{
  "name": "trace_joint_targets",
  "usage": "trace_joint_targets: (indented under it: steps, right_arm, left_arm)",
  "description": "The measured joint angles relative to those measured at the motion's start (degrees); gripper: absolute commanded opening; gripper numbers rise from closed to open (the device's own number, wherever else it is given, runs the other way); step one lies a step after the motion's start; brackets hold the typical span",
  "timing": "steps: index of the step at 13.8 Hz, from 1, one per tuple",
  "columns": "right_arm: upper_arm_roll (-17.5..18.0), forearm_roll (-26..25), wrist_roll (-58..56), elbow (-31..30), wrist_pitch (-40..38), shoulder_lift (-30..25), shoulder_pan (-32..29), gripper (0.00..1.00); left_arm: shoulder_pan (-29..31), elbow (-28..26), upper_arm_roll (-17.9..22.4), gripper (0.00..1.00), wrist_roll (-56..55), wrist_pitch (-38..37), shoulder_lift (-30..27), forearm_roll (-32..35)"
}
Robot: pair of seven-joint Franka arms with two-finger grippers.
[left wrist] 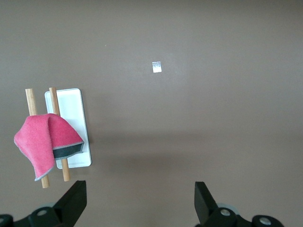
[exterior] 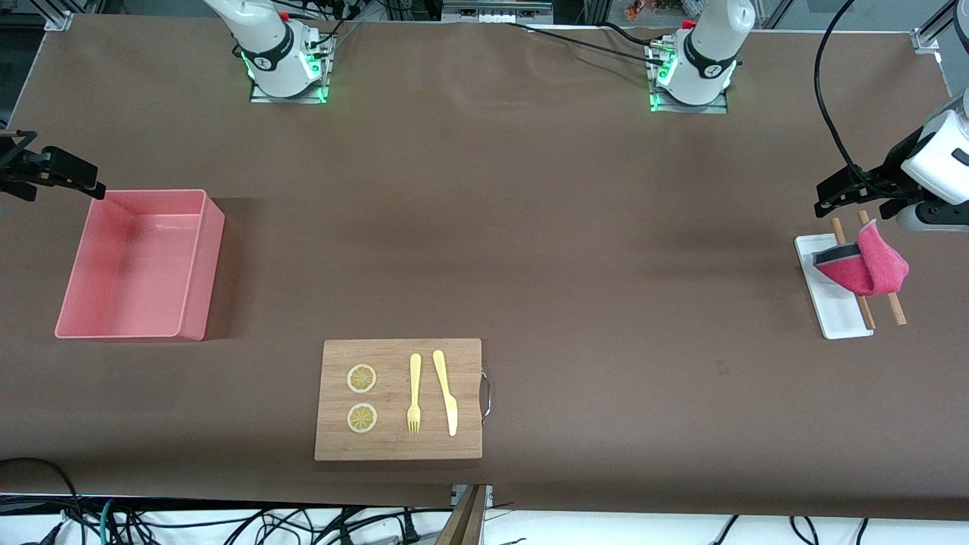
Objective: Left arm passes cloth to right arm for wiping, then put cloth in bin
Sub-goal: 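Lower the left gripper onto the pink cloth and grasp it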
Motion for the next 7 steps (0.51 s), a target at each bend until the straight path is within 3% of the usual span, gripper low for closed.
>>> trace_joint_targets:
  steps: [7]
  right_arm:
    - [0.0,0.0,0.0,0.0,0.0,0.0,-0.1,1.0]
  left_arm:
    - [-0.4,0.7,-0.6,1.0,0.7,0.2,7.4,2.2]
